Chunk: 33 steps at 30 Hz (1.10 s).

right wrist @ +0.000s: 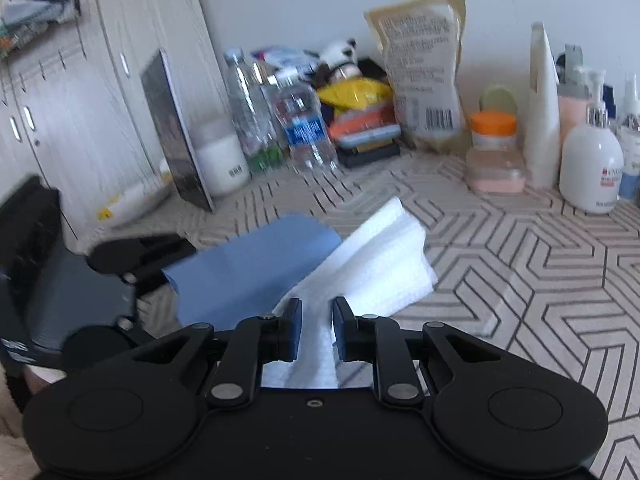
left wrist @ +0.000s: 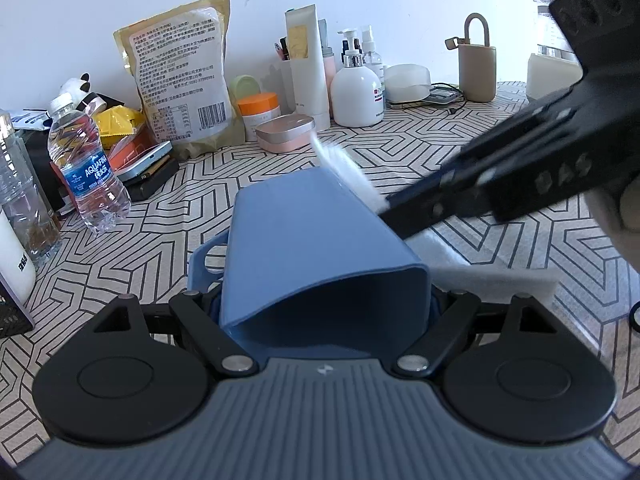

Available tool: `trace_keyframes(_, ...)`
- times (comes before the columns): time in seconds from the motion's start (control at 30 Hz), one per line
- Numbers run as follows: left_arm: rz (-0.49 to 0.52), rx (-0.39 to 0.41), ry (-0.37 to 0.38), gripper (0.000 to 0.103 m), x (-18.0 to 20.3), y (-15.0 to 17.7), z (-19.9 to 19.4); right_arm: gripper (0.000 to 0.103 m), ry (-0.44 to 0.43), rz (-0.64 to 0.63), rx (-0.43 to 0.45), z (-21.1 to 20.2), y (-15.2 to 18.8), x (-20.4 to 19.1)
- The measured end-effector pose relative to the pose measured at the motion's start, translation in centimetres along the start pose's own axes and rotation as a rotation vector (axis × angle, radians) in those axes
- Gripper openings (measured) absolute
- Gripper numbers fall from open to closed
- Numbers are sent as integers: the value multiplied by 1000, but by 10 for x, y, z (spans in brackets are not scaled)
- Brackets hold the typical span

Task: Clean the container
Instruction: 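Wipe the container side again with the right gripper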

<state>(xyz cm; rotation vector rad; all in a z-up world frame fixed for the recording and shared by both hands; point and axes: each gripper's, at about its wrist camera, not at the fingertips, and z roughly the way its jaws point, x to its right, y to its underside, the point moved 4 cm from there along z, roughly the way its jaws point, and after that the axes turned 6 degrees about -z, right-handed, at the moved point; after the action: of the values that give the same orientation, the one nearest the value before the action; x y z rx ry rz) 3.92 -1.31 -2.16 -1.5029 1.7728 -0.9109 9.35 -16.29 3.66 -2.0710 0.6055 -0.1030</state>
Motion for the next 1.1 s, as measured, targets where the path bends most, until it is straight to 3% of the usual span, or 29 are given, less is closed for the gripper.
trace_keyframes(0.2,-1,-1,-1,83,3,0,0,23,4,-3,-5,0,0,-1)
trace_keyframes(0.67,9,2,8,83,3,-1,0,24,-69,-39,87,-6,-8,-15)
trace_keyframes(0.9,2,2,4,83,3,-1,0,44,-64,-55,106,-4,-8,-20)
trace_keyframes(1.07,1,2,5,83,2,-1,0,44,-71,-121,101,-7,-8,-33)
trace_keyframes(1.1,2,2,5,83,2,-1,0,39,-55,-104,102,-7,-9,-29)
